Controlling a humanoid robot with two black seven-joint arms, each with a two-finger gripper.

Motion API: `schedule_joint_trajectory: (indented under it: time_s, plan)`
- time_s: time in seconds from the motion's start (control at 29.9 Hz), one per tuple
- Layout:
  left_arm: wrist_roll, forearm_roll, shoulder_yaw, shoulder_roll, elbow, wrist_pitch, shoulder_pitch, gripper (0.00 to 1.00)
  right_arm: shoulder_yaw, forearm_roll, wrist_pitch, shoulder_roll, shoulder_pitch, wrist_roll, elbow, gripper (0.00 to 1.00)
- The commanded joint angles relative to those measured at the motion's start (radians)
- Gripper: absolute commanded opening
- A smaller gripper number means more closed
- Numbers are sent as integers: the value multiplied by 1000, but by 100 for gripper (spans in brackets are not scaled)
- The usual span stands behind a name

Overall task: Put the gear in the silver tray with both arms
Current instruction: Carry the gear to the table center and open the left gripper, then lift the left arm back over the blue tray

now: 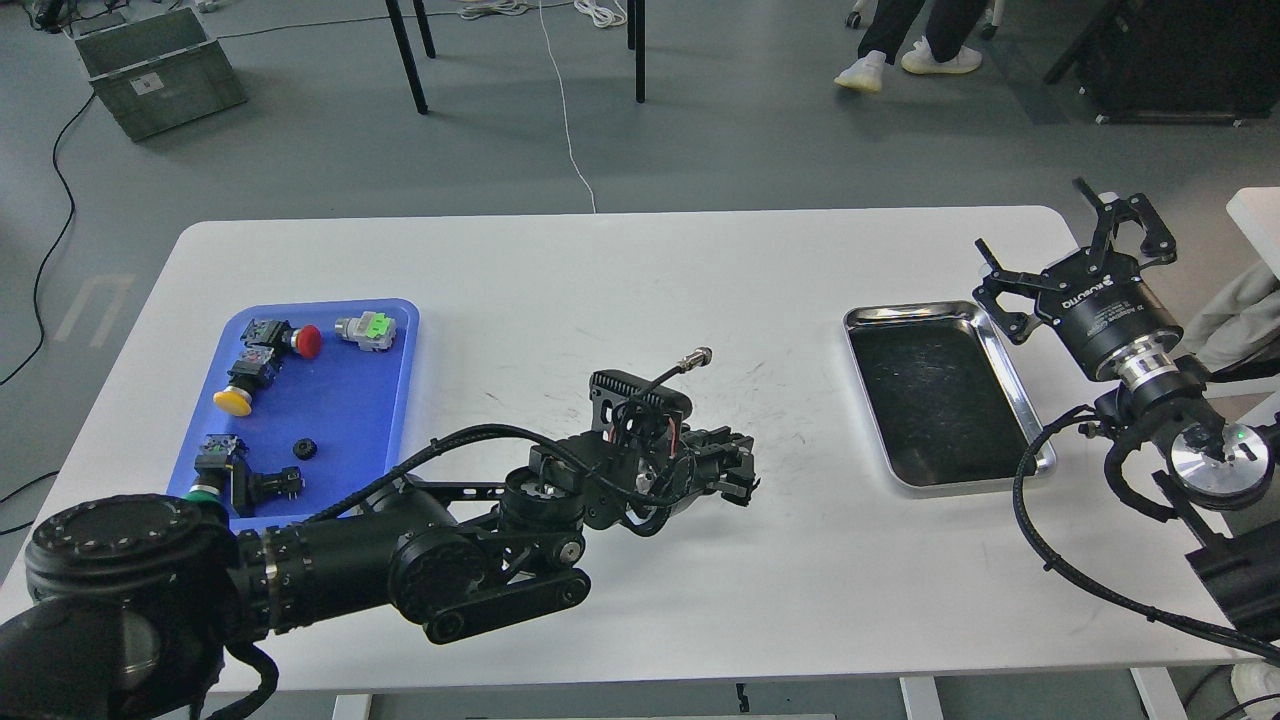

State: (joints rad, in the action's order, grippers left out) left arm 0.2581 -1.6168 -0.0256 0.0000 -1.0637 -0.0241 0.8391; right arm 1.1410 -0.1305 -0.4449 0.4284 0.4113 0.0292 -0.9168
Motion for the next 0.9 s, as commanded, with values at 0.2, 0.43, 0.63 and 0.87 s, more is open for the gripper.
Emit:
schedule_joint_trajectory:
  time_s: [0.2,0.43,0.63,0.87]
  plan:
    - [-20,9,-1,0,-2,44,-11,61,-3,0,0,-2,1,0,1,99]
    - [-8,41,-7,0,-2,125,-3,98,-1,0,0,-2,1,0,4,99]
    - [-7,94,-65,0,-12,130,44,98,2,0,0,3,1,0,9,99]
    - [6,138,-331,0,2,130,67,98,5,0,0,1,1,-2,7,99]
